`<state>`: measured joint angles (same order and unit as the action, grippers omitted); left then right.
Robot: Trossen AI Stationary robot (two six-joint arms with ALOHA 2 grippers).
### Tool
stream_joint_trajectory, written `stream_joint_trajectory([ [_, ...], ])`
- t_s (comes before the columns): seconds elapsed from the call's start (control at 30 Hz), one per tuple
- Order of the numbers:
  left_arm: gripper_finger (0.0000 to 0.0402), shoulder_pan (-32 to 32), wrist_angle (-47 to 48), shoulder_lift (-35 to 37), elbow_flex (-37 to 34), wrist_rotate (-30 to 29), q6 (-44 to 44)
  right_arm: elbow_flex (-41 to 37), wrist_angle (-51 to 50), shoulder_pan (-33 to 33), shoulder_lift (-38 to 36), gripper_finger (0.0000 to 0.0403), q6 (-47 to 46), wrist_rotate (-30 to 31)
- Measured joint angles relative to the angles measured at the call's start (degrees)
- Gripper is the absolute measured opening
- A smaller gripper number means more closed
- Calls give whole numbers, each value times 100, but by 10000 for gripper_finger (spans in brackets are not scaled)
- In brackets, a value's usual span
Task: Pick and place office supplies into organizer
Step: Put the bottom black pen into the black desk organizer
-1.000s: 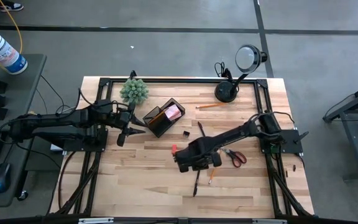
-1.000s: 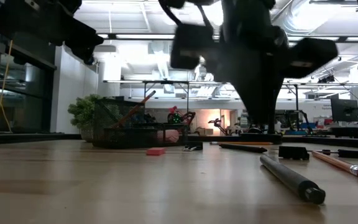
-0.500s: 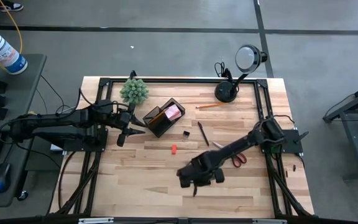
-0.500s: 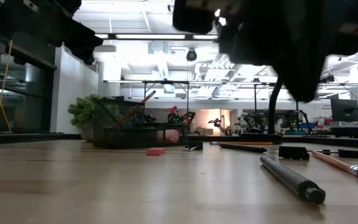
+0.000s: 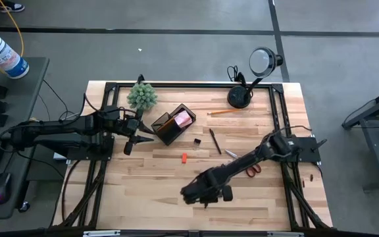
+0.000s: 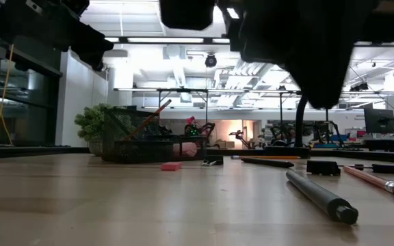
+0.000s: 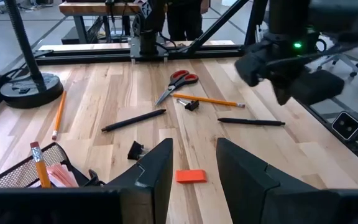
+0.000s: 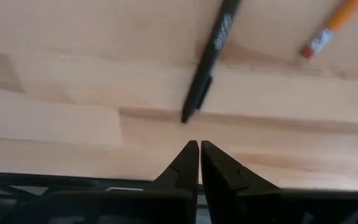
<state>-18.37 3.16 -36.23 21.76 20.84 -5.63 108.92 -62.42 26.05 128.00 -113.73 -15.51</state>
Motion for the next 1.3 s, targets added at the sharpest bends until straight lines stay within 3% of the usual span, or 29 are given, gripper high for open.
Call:
stream_joint_trajectory([
  [0.13,113,0,-4,0,0,-84,-14,752,-839,10,440,12,16,23],
  [0.27,113,0,-4,0,0,-97,-15,929,-963,-11,536,12,26,205],
  [0.7,113,0,-2,0,0,-90,-13,748,-522,68,549,12,-69,372],
  [1.13,113,0,0,0,0,-90,-153,715,-951,278,548,1,-98,456],
  [1.3,113,0,1,0,0,-90,-161,107,-145,327,477,1,-118,371],
])
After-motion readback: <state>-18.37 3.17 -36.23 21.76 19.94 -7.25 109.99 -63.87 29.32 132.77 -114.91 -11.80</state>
